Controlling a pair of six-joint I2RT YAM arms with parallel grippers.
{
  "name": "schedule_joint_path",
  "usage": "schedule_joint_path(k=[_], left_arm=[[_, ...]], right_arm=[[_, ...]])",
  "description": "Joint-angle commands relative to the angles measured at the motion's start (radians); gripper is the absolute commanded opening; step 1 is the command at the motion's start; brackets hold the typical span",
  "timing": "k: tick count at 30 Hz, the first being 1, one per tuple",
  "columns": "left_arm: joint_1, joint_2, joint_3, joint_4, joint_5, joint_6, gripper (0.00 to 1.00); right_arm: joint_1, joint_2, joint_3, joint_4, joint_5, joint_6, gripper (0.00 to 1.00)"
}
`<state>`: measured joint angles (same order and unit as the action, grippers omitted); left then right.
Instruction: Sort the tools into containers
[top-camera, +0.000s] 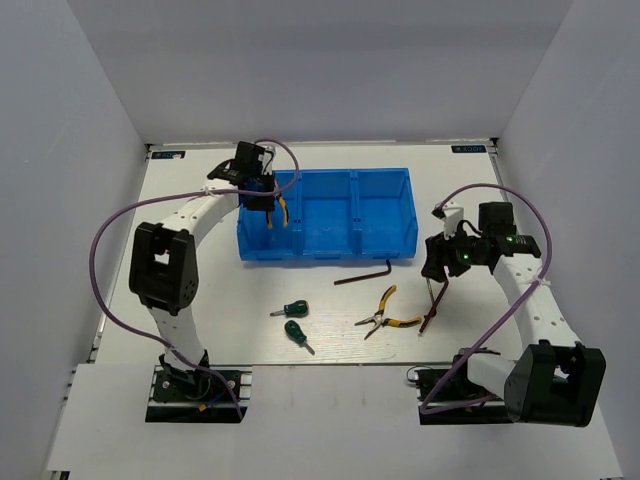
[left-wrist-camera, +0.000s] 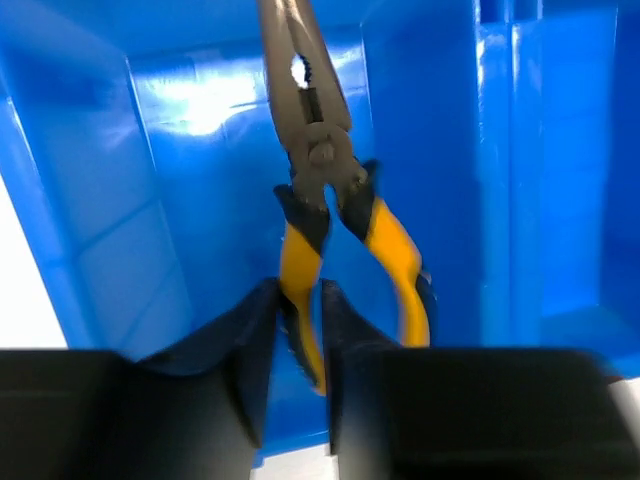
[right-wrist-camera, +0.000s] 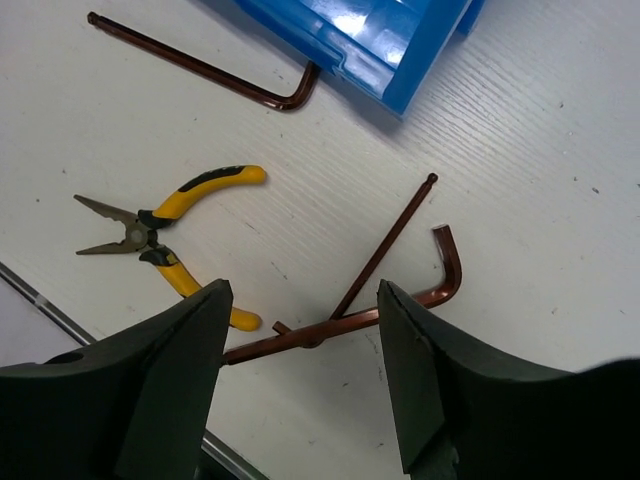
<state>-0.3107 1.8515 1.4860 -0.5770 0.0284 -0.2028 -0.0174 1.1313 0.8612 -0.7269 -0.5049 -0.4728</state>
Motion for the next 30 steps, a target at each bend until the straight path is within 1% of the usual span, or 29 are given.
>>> schedule_joint_path(k=[1, 2, 3, 5, 6, 8, 9, 10, 12, 13, 14, 16, 17, 18, 19, 20, 21, 23, 24, 25, 26, 27, 28, 29, 30], left_arm=[[-0.011, -0.040, 0.047, -0.007, -0.056, 0.020, 0.37], [-0.011, -0.040, 0.037, -0.007, -0.056, 0.020, 0.43], [-0.022, -0.040, 0.027, -0.007, -0.056, 0.020, 0.46], [-0.022, -0.058, -0.003, -0.007, -0.044, 0.020, 0.52], [-0.033, -0.058, -0.015, 0.005, -0.044, 0.020, 0.52], [-0.033, -0.067, -0.015, 0.005, -0.044, 0.020, 0.54], [-0.033, -0.077, -0.015, 0.005, -0.044, 0.020, 0.56], [-0.044, -0.095, -0.015, 0.005, -0.044, 0.020, 0.56], [-0.053, -0.126, -0.015, -0.006, -0.033, 0.020, 0.56], [-0.053, -0.164, -0.015, -0.015, -0.033, 0.020, 0.56], [-0.062, -0.187, -0.015, -0.026, -0.013, 0.020, 0.54], [-0.071, -0.241, -0.067, -0.026, 0.039, 0.020, 0.43], [-0.085, -0.299, -0.091, -0.026, 0.065, 0.020, 0.39], [-0.097, -0.326, -0.149, -0.026, 0.092, 0.020, 0.34], [-0.097, -0.354, -0.182, -0.026, 0.113, 0.010, 0.28], [-0.116, -0.379, -0.214, -0.026, 0.128, 0.009, 0.28], [-0.125, -0.423, -0.275, -0.055, 0.119, -0.009, 0.28], [-0.142, -0.462, -0.329, -0.087, 0.104, -0.056, 0.34], [-0.168, -0.478, -0.376, -0.113, 0.073, -0.072, 0.39], [-0.168, -0.517, -0.398, -0.124, 0.062, -0.110, 0.44], [-0.182, -0.535, -0.420, -0.124, 0.062, -0.125, 0.51], [-0.192, -0.552, -0.455, -0.135, 0.062, -0.142, 0.55], [-0.192, -0.564, -0.470, -0.135, 0.062, -0.173, 0.58], [-0.205, -0.584, -0.486, -0.135, 0.062, -0.185, 0.63], [-0.217, -0.584, -0.509, -0.135, 0.050, -0.199, 0.64]], right_arm=[[0.004, -0.010, 0.036, 0.006, 0.023, -0.033, 0.67], [0.002, -0.001, 0.035, 0.003, 0.023, -0.053, 0.69], [0.004, 0.014, 0.033, 0.000, 0.019, -0.065, 0.72], [0.005, 0.034, 0.026, -0.020, -0.012, -0.113, 0.72], [0.008, 0.074, 0.024, -0.032, -0.055, -0.160, 0.72], [0.016, 0.111, 0.022, -0.055, -0.075, -0.222, 0.72], [0.014, 0.129, 0.019, -0.072, -0.083, -0.266, 0.70], [0.016, 0.137, 0.018, -0.089, -0.142, -0.344, 0.70], [0.053, 0.140, -0.011, -0.172, -0.187, -0.445, 0.69], [0.056, 0.134, -0.037, -0.211, -0.234, -0.631, 0.69], [0.080, 0.131, -0.053, -0.227, -0.244, -0.688, 0.69], [0.105, 0.122, -0.097, -0.252, -0.242, -0.837, 0.69], [0.115, 0.119, -0.103, -0.256, -0.244, -0.854, 0.69], [0.132, 0.119, -0.111, -0.264, -0.244, -0.907, 0.68], [0.151, 0.120, -0.131, -0.284, -0.235, -0.924, 0.68], [0.160, 0.122, -0.137, -0.279, -0.228, -0.961, 0.68], [0.183, 0.116, -0.160, -0.255, -0.207, -0.960, 0.68], [0.203, 0.093, -0.204, -0.189, -0.189, -0.946, 0.68], [0.221, 0.081, -0.235, -0.162, -0.179, -0.932, 0.68], [0.240, 0.076, -0.266, -0.099, -0.146, -0.911, 0.68], [0.252, 0.052, -0.295, -0.036, -0.133, -0.853, 0.68], [0.270, 0.045, -0.310, -0.008, -0.123, -0.840, 0.68], [0.296, 0.044, -0.321, 0.053, -0.080, -0.821, 0.68], [0.318, 0.053, -0.347, 0.064, -0.073, -0.799, 0.68], [0.327, 0.059, -0.350, 0.076, -0.057, -0.788, 0.68]])
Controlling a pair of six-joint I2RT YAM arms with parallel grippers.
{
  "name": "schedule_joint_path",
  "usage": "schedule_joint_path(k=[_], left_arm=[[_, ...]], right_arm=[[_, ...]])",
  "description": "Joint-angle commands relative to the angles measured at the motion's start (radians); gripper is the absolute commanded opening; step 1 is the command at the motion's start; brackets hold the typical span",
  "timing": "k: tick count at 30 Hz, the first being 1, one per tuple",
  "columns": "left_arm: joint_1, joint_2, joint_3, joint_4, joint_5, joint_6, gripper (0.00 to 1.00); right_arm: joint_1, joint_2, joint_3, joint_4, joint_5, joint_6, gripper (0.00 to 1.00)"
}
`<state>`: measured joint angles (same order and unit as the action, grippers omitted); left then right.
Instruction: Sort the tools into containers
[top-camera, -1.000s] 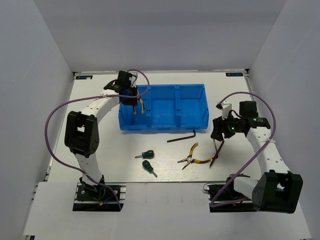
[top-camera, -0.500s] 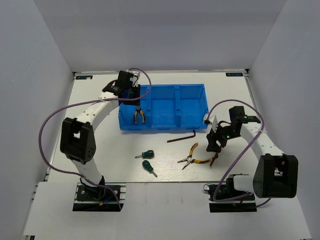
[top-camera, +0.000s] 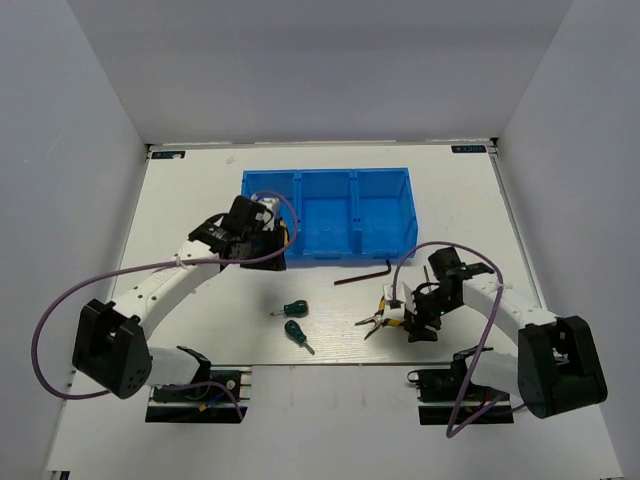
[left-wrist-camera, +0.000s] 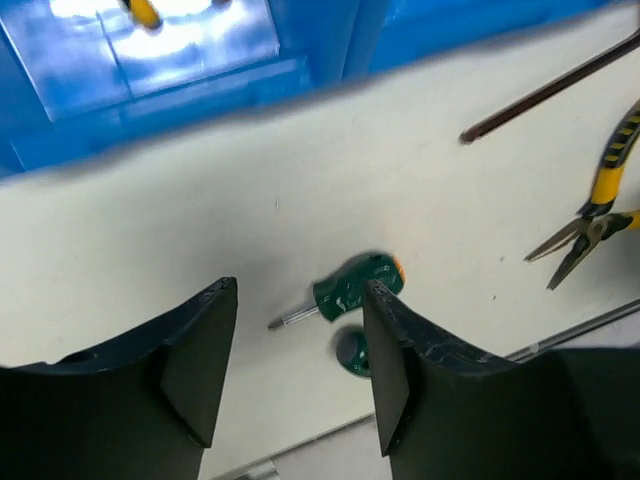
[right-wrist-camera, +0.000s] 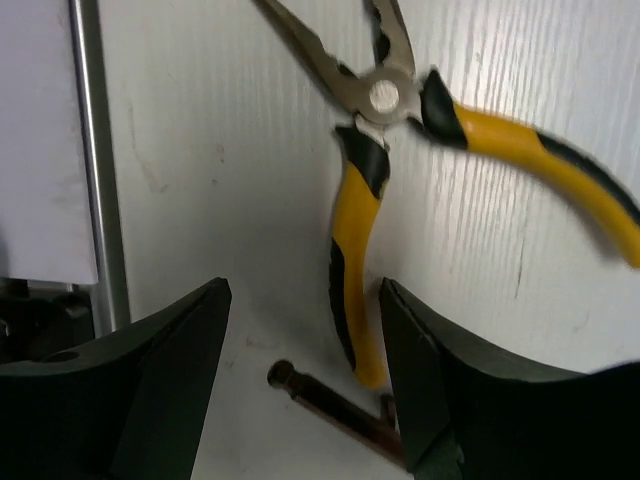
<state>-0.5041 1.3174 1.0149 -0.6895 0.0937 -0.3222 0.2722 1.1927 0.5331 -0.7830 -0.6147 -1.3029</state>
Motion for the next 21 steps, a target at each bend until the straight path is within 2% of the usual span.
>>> schedule_joint_path(k=[1, 6, 9, 10, 12, 13, 15, 21], left_arm=[[-0.024, -0.064, -0.050, -0.022, -0.029, -0.103, 0.64], [-0.047, -0.104, -0.105, 0.001, -0.051, -0.158, 0.64], [-0.071, -0.115, -0.114, 0.010, -0.071, -0.178, 0.64], [-0.071, -0.115, -0.114, 0.010, -0.071, -0.178, 0.64], [-0.080, -0.126, -0.114, -0.001, -0.103, -0.190, 0.64], [-0.080, -0.141, -0.114, -0.011, -0.103, -0.202, 0.64], [-0.090, -0.179, -0.127, -0.012, -0.126, -0.227, 0.64], [-0.090, -0.273, -0.179, 0.010, -0.126, -0.290, 0.64]], right_arm=[[0.071, 0.011, -0.028, 0.166, 0.061, 0.056, 0.68], [0.143, 0.036, -0.079, 0.322, 0.182, 0.178, 0.59], [0.171, 0.070, -0.065, 0.320, 0.204, 0.179, 0.53], [0.173, 0.076, -0.059, 0.312, 0.204, 0.175, 0.41], [0.185, 0.085, -0.045, 0.266, 0.193, 0.171, 0.26], [0.193, 0.088, -0.042, 0.249, 0.190, 0.160, 0.15], [0.208, 0.085, -0.036, 0.188, 0.182, 0.156, 0.00], [0.216, -0.019, 0.100, -0.002, 0.089, 0.217, 0.00]])
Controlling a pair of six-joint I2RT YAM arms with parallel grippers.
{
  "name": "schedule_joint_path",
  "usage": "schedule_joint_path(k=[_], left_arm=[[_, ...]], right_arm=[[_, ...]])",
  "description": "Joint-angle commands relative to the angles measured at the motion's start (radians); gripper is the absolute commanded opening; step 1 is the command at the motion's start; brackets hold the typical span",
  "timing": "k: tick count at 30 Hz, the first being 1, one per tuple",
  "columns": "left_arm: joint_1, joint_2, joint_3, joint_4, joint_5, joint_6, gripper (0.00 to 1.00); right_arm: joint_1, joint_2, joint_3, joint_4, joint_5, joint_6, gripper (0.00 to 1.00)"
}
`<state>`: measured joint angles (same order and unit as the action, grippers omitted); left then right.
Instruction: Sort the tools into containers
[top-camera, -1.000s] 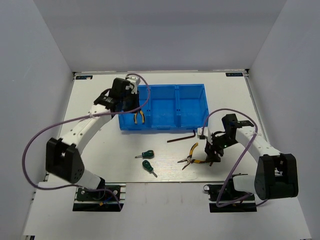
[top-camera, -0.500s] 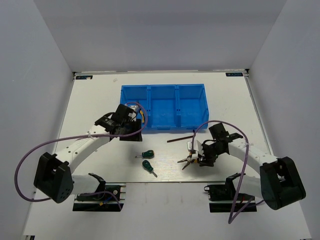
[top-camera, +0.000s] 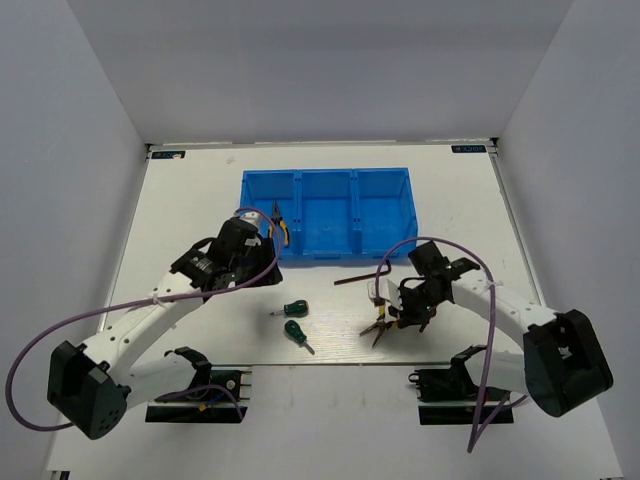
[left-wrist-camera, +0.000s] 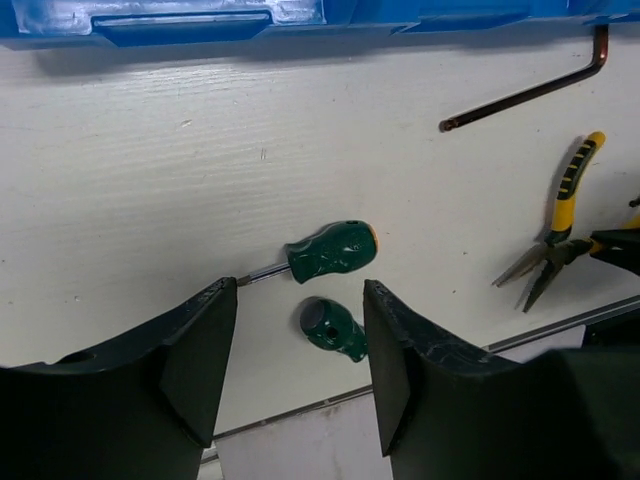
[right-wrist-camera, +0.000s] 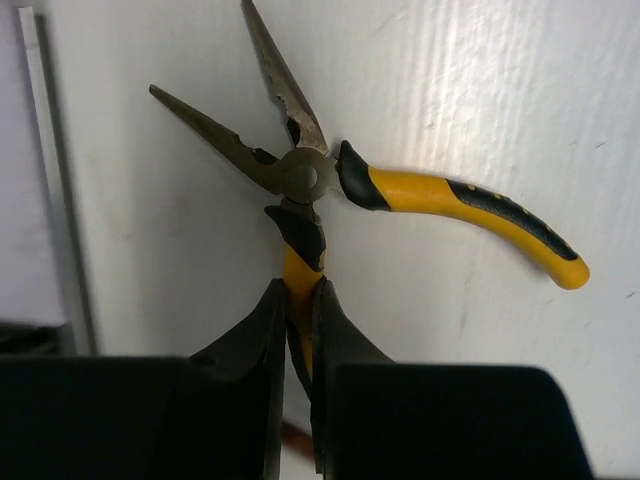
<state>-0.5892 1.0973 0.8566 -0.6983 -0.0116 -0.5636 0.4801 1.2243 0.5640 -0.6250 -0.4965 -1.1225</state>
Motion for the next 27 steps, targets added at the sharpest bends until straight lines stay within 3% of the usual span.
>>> schedule_joint_path(k=[1, 6, 7, 11, 16, 21, 24, 27], left_arm=[[-0.004, -0.071, -0.030, 0.019, -0.021, -0.059, 0.64], [-0.004, -0.111, -0.066, 0.037, -0.021, -0.090, 0.64], [-0.004, -0.111, -0.067, 0.037, -0.021, -0.099, 0.62], [-0.004, -0.111, -0.076, 0.025, -0.008, -0.120, 0.57], [-0.004, -0.111, -0.132, 0.051, 0.061, -0.156, 0.57], [-0.004, -0.102, -0.165, 0.077, 0.110, -0.174, 0.58], [-0.004, -0.102, -0.176, 0.086, 0.131, -0.185, 0.58], [-0.004, -0.142, -0.209, 0.086, 0.131, -0.196, 0.59]], right_arm=[[0.012, -0.098, 0.171, -0.221, -0.055, 0.064, 0.00], [0.049, -0.079, 0.440, -0.225, -0.030, 0.177, 0.00], [0.069, -0.057, 0.505, -0.205, 0.034, 0.197, 0.00], [0.112, 0.166, 0.716, -0.071, 0.186, 0.331, 0.00], [0.204, 0.464, 0.948, 0.053, 0.367, 0.317, 0.00], [0.279, 0.685, 1.320, 0.171, 0.458, 0.303, 0.00], [0.311, 0.799, 1.434, 0.206, 0.472, 0.311, 0.00], [0.331, 0.817, 1.421, 0.234, 0.458, 0.300, 0.00]])
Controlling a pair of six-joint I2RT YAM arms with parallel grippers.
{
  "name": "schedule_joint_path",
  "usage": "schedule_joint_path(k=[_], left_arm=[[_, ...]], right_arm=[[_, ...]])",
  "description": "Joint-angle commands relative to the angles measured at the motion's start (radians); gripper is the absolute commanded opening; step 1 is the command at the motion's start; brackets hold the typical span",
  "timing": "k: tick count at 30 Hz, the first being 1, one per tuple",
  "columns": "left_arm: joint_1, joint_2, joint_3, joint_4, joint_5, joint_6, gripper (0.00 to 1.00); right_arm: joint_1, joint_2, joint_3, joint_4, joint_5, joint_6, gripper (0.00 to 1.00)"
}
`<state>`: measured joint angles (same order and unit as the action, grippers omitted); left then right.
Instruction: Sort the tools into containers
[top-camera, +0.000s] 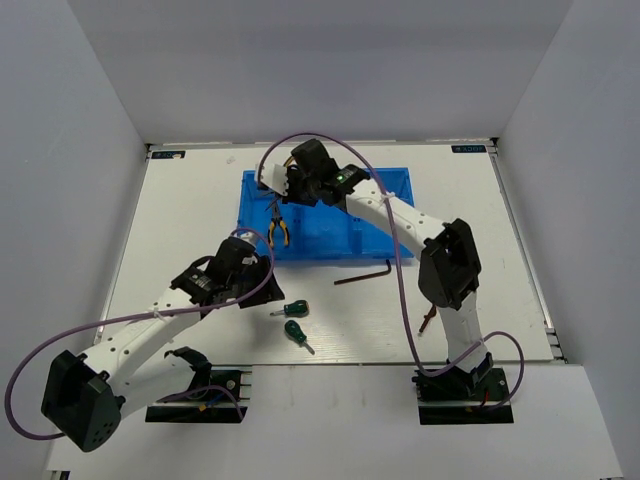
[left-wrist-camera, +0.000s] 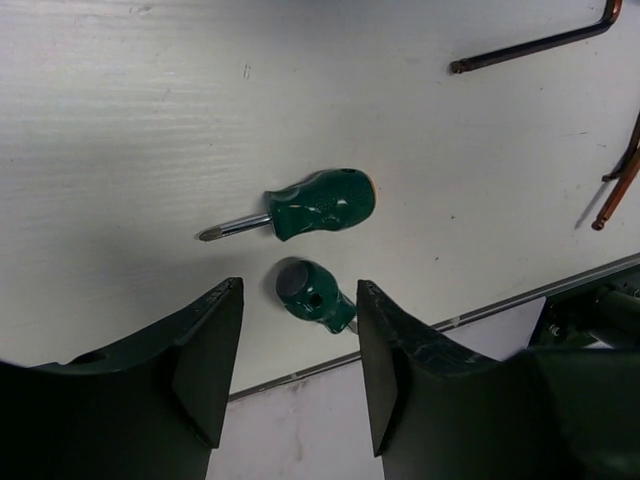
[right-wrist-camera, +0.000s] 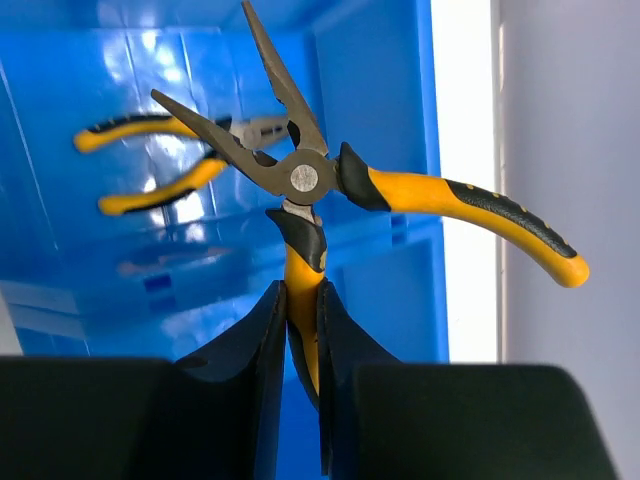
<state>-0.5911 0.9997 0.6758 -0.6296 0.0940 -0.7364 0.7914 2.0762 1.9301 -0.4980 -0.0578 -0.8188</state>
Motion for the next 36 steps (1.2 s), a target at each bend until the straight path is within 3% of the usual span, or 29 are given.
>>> schedule_joint_path(k=[1, 8, 11, 14, 15, 19, 26, 30, 33, 36], left_arm=[[-0.003, -0.044, -0.038, 0.018, 0.026, -0.023, 0.59], [-0.003, 0.052, -0.087, 0.079, 0.108, -0.055, 0.64], [-0.012, 0.094, -0.056, 0.094, 0.060, -0.009, 0.64], [-0.012, 0.141, -0.016, 0.094, 0.020, 0.072, 0.64], [-0.012, 0.157, -0.007, 0.094, 0.019, 0.095, 0.64], [-0.021, 0.198, 0.036, 0.094, 0.030, 0.213, 0.64], [-0.021, 0.217, 0.094, 0.114, 0.076, 0.409, 0.64], [-0.021, 0.284, 0.142, 0.114, 0.139, 0.518, 0.64], [-0.021, 0.345, 0.188, 0.082, 0.167, 0.601, 0.64], [-0.030, 0.428, 0.235, 0.030, 0.194, 0.684, 0.64]], right_arm=[[0.026, -0.034, 0.044, 0.107, 0.007, -0.032, 0.00], [0.054, 0.007, -0.039, 0.081, -0.054, -0.085, 0.00], [0.055, 0.033, -0.026, 0.076, -0.051, -0.085, 0.09], [0.054, 0.048, 0.012, 0.061, -0.050, -0.065, 0.34], [0.055, 0.045, 0.024, 0.058, -0.050, -0.062, 0.49], [0.054, 0.025, 0.033, 0.030, -0.073, -0.048, 0.63], [0.043, -0.039, 0.036, -0.007, -0.035, 0.027, 0.65], [-0.010, -0.084, 0.059, -0.062, 0.032, 0.150, 0.52], [-0.111, -0.177, -0.002, -0.164, -0.003, 0.228, 0.48], [-0.164, -0.298, -0.236, -0.172, -0.053, 0.253, 0.50]])
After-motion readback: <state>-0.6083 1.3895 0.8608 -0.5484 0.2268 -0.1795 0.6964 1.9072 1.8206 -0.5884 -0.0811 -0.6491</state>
